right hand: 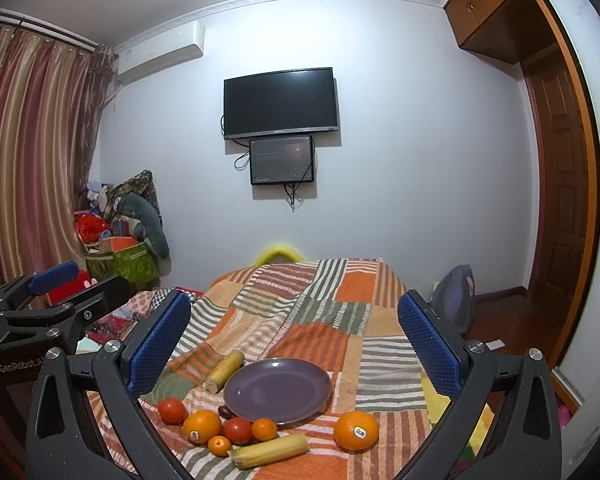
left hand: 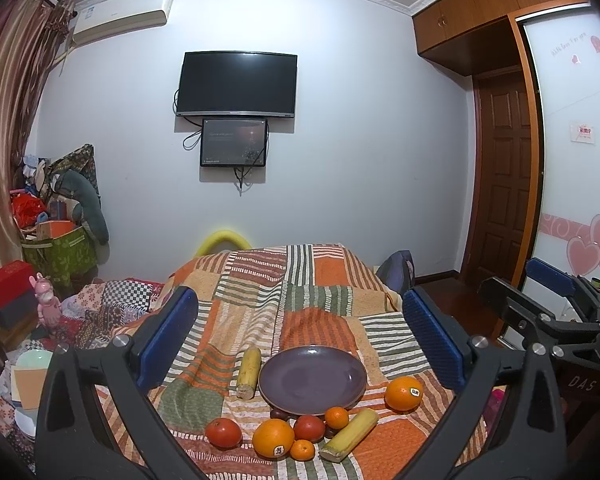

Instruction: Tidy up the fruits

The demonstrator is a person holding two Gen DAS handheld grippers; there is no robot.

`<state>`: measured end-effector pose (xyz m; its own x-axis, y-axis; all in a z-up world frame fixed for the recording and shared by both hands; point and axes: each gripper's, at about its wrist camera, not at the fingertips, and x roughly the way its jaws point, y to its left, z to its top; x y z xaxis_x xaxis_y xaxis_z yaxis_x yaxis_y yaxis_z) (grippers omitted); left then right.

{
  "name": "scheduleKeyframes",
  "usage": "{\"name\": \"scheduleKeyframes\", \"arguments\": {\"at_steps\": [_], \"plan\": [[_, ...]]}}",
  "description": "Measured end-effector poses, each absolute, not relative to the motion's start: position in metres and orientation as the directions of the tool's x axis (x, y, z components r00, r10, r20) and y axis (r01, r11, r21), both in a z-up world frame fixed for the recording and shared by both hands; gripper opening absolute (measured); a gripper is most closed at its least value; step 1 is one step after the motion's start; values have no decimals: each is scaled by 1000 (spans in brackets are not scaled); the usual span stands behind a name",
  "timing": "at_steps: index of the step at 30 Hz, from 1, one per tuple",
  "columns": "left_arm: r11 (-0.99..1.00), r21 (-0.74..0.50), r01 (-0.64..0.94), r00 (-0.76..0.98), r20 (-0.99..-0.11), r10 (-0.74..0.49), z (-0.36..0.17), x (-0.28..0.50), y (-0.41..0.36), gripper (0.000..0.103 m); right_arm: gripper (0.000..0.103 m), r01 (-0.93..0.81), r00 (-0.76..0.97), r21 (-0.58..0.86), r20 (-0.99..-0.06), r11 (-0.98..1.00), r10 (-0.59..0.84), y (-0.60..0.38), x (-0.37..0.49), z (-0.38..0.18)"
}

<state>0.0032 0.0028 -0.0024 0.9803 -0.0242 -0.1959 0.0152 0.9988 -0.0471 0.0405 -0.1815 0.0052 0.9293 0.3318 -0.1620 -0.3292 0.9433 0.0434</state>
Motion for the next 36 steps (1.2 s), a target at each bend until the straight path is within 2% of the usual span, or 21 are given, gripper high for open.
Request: {"name": "scheduleKeyframes", "arguments": {"at_steps": [36], "plan": [[999, -45, 19, 981, -191, -27, 0, 2, 1, 103, 103, -331, 929, 42, -160, 943, 333, -182, 42, 2]]}}
